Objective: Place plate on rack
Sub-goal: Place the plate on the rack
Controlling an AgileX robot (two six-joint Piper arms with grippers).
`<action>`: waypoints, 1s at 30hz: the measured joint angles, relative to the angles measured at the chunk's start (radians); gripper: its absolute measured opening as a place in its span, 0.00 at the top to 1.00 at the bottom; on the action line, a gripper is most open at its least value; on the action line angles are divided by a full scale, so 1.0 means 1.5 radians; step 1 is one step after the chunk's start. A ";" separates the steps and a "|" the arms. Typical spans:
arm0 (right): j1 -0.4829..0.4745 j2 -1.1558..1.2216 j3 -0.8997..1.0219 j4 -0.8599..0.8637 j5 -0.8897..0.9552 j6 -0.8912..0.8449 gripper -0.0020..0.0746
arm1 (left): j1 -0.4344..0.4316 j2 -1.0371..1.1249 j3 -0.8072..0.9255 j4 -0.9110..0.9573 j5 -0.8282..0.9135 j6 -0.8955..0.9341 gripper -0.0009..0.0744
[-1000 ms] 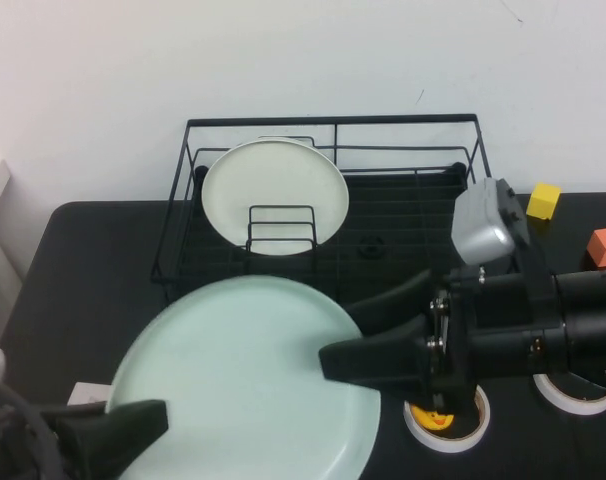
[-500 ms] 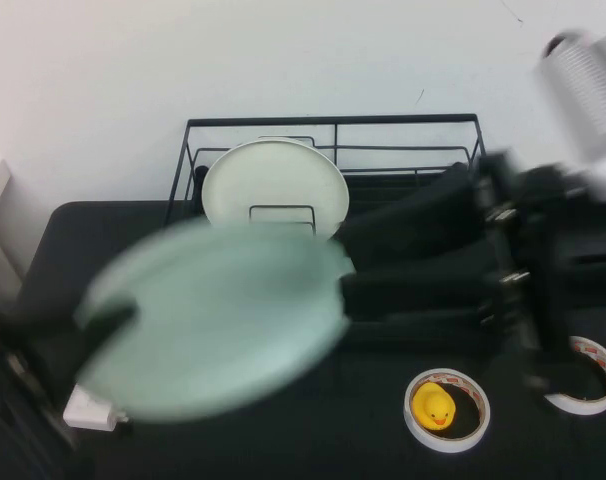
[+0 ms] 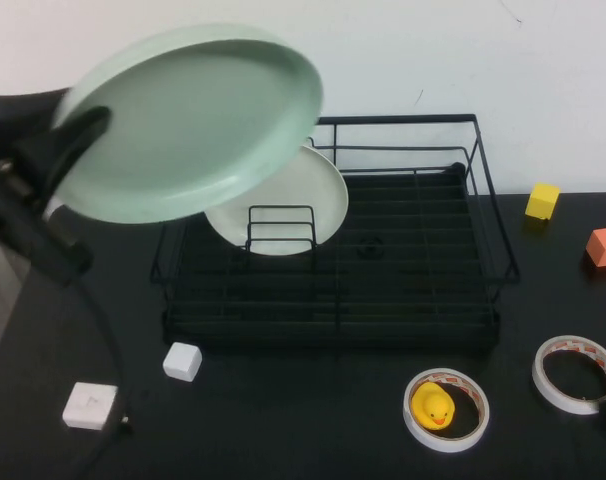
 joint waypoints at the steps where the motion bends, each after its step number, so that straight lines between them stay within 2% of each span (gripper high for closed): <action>1: 0.000 -0.019 0.015 -0.044 0.002 0.037 0.97 | 0.000 0.020 -0.008 0.000 0.005 0.000 0.88; 4: -0.001 -0.073 0.077 -0.128 0.002 0.118 0.97 | 0.000 0.070 -0.020 -0.004 0.004 0.021 0.88; 7: -0.001 -0.138 0.159 -0.158 -0.018 0.159 0.97 | 0.000 0.115 -0.024 -0.009 0.009 0.053 0.88; 11: -0.001 -0.226 0.282 -0.163 -0.106 0.171 0.97 | 0.000 0.177 -0.036 -0.009 0.046 0.155 0.88; 16: -0.001 -0.330 0.398 -0.168 -0.183 0.158 0.97 | -0.018 0.256 -0.100 -0.009 0.028 0.202 0.88; 23: -0.001 -0.377 0.427 -0.171 -0.235 0.138 0.97 | -0.064 0.374 -0.241 -0.016 -0.026 0.205 0.88; 30: -0.001 -0.377 0.429 -0.180 -0.238 0.138 0.97 | -0.110 0.478 -0.300 -0.019 -0.077 0.242 0.88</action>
